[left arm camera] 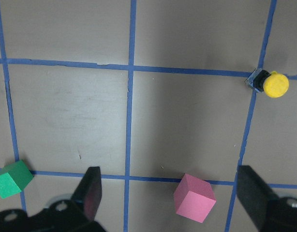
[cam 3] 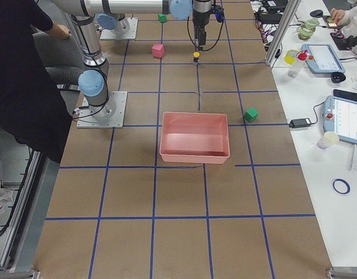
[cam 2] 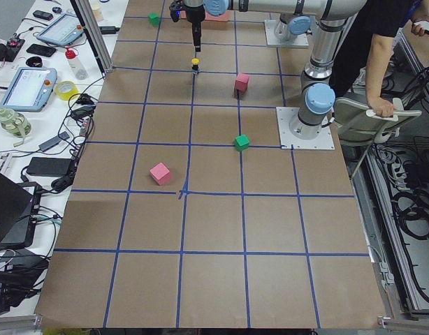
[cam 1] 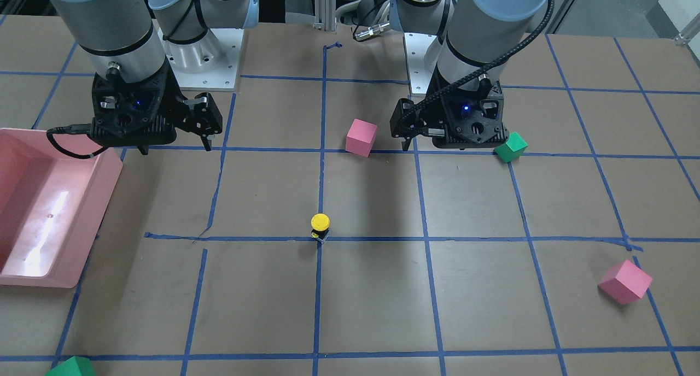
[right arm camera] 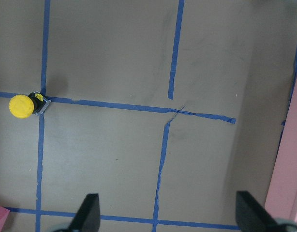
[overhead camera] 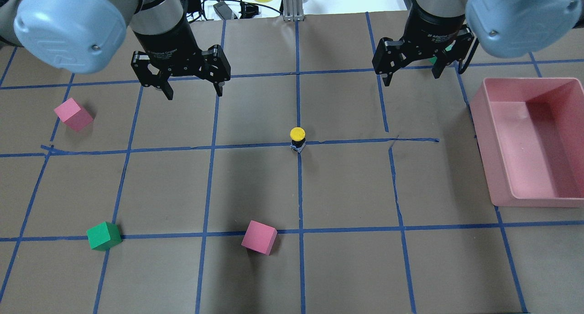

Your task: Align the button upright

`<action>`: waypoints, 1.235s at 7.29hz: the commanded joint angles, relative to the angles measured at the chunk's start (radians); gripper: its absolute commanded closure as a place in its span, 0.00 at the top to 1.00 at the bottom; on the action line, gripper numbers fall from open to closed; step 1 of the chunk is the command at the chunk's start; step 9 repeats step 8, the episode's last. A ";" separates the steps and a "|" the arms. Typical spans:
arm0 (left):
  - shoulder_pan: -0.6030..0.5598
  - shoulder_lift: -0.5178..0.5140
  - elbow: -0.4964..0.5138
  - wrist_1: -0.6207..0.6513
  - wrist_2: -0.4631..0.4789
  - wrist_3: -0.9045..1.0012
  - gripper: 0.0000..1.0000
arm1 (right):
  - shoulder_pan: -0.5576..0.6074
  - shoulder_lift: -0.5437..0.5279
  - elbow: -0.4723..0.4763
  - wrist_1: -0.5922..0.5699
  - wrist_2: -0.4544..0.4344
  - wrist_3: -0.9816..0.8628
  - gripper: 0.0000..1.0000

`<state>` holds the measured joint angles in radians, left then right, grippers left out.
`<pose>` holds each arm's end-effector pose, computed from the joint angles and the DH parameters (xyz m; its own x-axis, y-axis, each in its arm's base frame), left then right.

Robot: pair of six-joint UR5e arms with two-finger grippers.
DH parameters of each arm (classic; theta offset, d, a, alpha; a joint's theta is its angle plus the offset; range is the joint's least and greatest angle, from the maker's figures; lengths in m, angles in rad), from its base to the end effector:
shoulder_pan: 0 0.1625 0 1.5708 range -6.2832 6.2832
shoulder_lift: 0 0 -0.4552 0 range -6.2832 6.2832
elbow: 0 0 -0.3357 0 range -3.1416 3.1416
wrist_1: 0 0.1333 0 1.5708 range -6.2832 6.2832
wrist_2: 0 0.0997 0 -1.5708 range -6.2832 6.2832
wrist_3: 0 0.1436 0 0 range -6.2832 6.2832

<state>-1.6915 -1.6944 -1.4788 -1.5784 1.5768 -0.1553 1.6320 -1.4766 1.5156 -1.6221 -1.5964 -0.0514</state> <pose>-0.1900 -0.4662 0.4562 -0.9993 -0.0342 -0.0120 -0.0347 0.9987 0.0378 0.1587 -0.4709 0.4603 -0.9934 -0.1120 0.0262 -0.1123 0.9936 -0.0110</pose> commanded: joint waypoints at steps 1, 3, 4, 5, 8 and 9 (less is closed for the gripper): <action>-0.002 0.022 -0.006 0.006 -0.003 0.043 1.00 | 0.000 -0.001 0.000 0.001 0.009 0.004 1.00; -0.002 0.033 -0.032 0.011 0.000 0.045 1.00 | -0.001 -0.001 0.000 0.001 -0.002 -0.007 1.00; -0.002 0.035 -0.034 0.009 0.000 0.045 1.00 | -0.001 -0.002 0.000 0.001 0.001 -0.007 1.00; -0.002 0.036 -0.034 0.009 -0.001 0.043 1.00 | -0.001 -0.001 0.000 0.001 0.006 0.002 1.00; -0.001 0.045 -0.035 0.001 -0.001 0.031 1.00 | -0.003 -0.005 -0.002 -0.001 0.007 0.005 1.00; -0.001 0.045 -0.035 0.001 -0.001 0.031 1.00 | -0.003 -0.005 -0.002 -0.001 0.007 0.005 1.00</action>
